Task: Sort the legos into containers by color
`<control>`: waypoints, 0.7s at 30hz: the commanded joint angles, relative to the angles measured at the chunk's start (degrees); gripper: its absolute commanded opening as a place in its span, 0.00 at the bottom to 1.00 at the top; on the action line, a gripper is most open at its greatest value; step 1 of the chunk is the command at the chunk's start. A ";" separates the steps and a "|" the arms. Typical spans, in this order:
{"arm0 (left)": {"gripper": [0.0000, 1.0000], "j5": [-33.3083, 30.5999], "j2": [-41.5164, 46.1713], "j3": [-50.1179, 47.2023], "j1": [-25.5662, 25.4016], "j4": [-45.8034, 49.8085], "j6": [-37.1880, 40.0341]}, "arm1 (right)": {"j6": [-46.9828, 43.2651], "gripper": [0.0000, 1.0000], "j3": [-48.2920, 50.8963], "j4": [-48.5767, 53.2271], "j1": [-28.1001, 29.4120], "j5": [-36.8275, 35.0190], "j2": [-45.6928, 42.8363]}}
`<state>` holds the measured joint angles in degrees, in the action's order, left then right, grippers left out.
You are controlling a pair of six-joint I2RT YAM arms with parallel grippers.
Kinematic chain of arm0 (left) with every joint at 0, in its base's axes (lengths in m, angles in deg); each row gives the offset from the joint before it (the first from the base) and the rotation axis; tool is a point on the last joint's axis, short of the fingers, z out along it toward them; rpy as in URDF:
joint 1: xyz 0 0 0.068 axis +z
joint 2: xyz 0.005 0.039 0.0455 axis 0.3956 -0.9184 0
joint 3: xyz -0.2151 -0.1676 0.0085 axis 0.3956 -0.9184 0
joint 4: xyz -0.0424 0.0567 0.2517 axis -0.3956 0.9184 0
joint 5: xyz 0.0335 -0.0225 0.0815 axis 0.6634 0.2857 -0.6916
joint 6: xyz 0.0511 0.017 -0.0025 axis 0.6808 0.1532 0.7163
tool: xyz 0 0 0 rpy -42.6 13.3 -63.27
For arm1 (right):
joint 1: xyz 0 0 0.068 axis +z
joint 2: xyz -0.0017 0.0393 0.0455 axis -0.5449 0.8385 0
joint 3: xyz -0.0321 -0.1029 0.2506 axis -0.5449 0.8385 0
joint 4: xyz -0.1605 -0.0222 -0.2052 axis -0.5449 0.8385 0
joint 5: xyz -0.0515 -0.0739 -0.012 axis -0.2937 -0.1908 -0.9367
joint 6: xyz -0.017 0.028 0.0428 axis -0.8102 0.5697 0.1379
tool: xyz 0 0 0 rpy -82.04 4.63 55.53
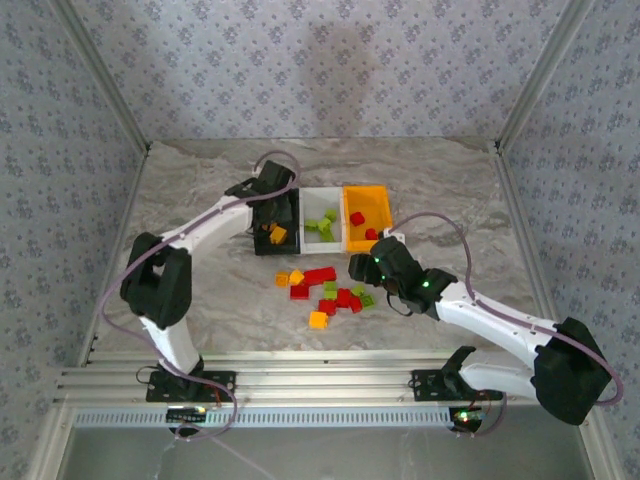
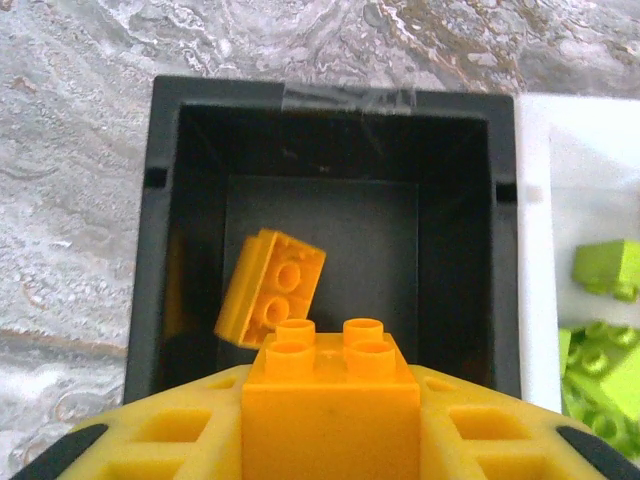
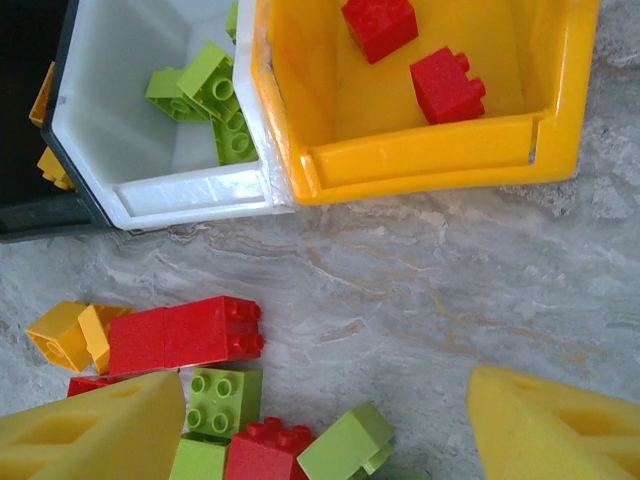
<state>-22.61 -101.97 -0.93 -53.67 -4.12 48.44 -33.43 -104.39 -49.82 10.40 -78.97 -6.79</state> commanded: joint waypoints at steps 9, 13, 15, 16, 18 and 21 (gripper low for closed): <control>0.84 4.00 4.80 6.93 -1.21 4.52 -0.23 | 1.99 0.77 1.41 6.92 0.52 3.25 -2.03; 1.00 3.18 13.96 1.83 -7.07 2.09 -0.03 | 3.08 0.77 2.48 8.45 1.18 3.18 -1.42; 0.99 1.64 18.32 -2.35 -11.19 0.57 0.51 | 3.37 0.77 3.34 7.92 1.84 3.49 -0.72; 0.99 1.60 20.30 -4.77 -13.04 -0.09 0.12 | 3.36 0.77 3.70 7.49 2.15 3.78 -0.22; 0.99 1.57 24.33 -10.96 -16.03 -1.66 -1.45 | 3.08 0.77 4.08 6.58 3.06 3.82 0.74; 0.99 2.06 30.73 -21.85 -19.16 -4.79 -5.45 | 2.35 0.76 4.07 4.64 4.08 3.58 2.29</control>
<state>-19.95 -73.62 -15.05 -71.99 -7.92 46.74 -31.35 -100.91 -44.36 13.64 -75.53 -5.61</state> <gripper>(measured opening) 0.994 0.764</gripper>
